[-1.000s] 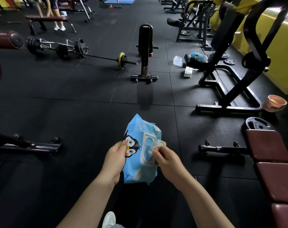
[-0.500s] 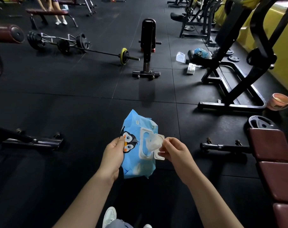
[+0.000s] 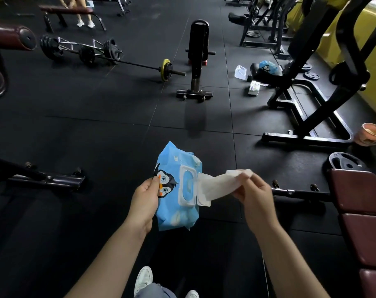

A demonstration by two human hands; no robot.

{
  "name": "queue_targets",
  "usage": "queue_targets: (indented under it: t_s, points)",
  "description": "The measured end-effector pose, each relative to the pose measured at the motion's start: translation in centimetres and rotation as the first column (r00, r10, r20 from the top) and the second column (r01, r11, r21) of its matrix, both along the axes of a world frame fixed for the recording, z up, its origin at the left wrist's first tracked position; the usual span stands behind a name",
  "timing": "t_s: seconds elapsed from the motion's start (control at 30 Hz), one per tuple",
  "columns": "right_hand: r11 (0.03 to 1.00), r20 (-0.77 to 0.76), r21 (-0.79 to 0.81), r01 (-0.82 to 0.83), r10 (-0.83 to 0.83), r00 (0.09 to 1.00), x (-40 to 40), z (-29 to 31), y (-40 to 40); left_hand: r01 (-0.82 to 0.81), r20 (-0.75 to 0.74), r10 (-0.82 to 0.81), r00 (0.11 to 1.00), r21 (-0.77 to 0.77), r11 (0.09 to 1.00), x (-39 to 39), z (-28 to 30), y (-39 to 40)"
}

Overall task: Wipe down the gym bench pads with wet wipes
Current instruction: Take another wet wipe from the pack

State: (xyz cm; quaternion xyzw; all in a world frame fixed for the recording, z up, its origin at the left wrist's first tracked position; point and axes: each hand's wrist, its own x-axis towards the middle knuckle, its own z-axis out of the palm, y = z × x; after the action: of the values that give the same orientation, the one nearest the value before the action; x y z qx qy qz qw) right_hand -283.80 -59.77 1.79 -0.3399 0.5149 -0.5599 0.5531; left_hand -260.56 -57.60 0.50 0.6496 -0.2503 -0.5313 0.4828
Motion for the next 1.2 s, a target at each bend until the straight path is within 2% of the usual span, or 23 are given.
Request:
queue_targets:
  t_s: [0.1,0.27,0.33,0.43,0.57,0.63,0.73,0.93,1.03,1.2]
  points:
    - [0.998,-0.049,-0.015,-0.056,0.055,0.997,-2.1,0.3,-0.8,-0.044,-0.016,0.044,0.999,0.005,0.999,0.9,-0.1,-0.1]
    - [0.987,-0.403,0.129,-0.092,0.137,0.905,-2.3,-0.8,-1.6,-0.059,-0.090,0.060,0.994,0.017,0.998,1.4,-0.1,-0.5]
    - [0.973,-0.401,0.178,-0.146,0.207,0.893,-1.4,-1.1,-1.4,-0.042,-0.137,0.047,0.989,0.037,0.998,1.3,-0.1,-0.6]
    - [0.919,-0.307,0.304,-0.251,0.344,0.887,0.0,-1.5,-1.0,-0.025,-0.211,0.041,0.977,0.077,0.997,1.2,-0.2,-0.8]
    - [0.887,-0.452,0.406,-0.219,0.403,0.796,1.1,-1.8,-1.3,0.000,-0.253,0.025,0.967,0.099,0.995,1.1,-0.4,-0.7]
    - [0.874,-0.415,0.389,-0.292,0.449,0.791,1.2,-1.7,-1.3,0.013,-0.265,0.015,0.964,0.106,0.994,1.1,-0.3,-0.6]
    - [0.839,-0.286,0.340,-0.425,0.523,0.803,1.2,-1.3,-1.2,0.043,-0.215,-0.018,0.976,0.111,0.993,1.4,0.0,-0.5]
    - [0.900,-0.535,0.246,-0.360,0.436,0.724,2.4,-1.6,-1.0,0.252,-0.025,-0.251,0.968,0.056,0.966,1.2,1.5,-0.4]
    - [0.912,-0.661,0.187,-0.365,0.392,0.640,3.4,-1.8,-0.9,0.298,0.074,-0.303,0.950,0.073,0.952,0.6,1.7,-0.5]
    - [0.917,-0.716,0.151,-0.369,0.359,0.599,4.2,-2.5,-0.4,0.336,0.193,-0.351,0.916,0.106,0.936,0.4,2.0,-1.3]
